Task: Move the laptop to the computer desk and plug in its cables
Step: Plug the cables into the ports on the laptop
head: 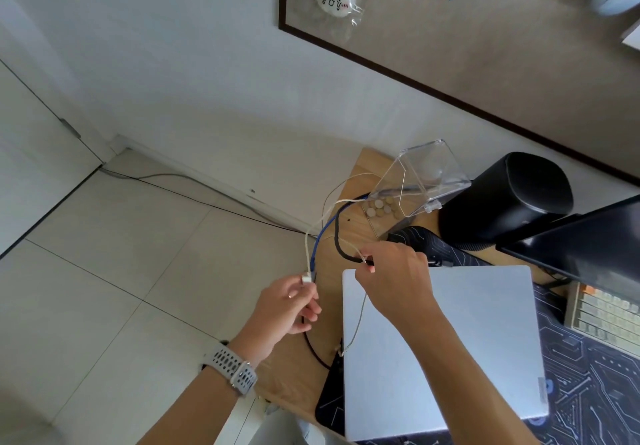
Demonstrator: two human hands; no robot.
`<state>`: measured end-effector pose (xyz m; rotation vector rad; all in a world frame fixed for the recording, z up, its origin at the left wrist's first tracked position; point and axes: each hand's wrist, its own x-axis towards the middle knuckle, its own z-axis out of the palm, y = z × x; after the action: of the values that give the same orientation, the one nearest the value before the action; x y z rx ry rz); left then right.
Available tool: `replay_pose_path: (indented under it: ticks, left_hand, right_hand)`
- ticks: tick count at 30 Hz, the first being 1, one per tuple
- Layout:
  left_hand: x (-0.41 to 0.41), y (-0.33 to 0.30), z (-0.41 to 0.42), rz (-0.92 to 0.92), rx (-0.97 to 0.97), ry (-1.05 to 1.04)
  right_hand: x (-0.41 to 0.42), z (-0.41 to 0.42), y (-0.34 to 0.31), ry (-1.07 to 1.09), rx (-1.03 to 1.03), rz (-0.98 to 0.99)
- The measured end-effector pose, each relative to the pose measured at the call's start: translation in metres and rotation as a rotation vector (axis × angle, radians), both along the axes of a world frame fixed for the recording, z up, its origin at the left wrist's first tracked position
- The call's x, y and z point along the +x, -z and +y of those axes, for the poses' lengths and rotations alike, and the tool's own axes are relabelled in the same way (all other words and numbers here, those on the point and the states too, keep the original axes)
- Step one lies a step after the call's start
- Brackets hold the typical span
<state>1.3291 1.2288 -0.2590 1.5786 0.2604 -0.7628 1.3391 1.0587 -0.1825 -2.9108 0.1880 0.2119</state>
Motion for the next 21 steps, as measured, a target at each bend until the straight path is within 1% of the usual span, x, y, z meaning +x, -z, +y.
replay_pose_path:
  ticks: [3,5,9,13,15,17,19,21]
  left_hand:
    - [0.003,-0.021,0.017,-0.067,-0.022,-0.178]
    - [0.008,-0.036,0.028,-0.153,-0.019,-0.229]
    - [0.019,-0.068,0.043,-0.347,-0.019,-0.281]
    - [0.028,-0.095,0.042,-0.480,-0.032,-0.232]
    - [0.032,-0.100,0.037,-0.487,-0.042,-0.226]
    - [0.036,-0.101,0.033,-0.453,-0.058,-0.253]
    - [0.039,-0.100,0.030,-0.410,-0.065,-0.244]
    - [0.040,-0.098,0.028,-0.368,-0.076,-0.221]
  right_hand:
    - [0.001,0.003,-0.001,-0.005,0.071,0.034]
    - [0.000,0.009,-0.002,-0.010,0.108,0.053]
    - [0.002,0.025,-0.006,-0.033,0.180,0.101]
    - [0.008,0.049,-0.001,-0.029,0.261,0.159]
    - [0.009,0.062,0.006,0.020,0.391,0.216]
    - [0.009,0.076,0.020,0.118,0.547,0.265]
    - [0.008,0.089,0.037,0.253,0.708,0.309]
    - [0.008,0.102,0.052,0.455,0.904,0.374]
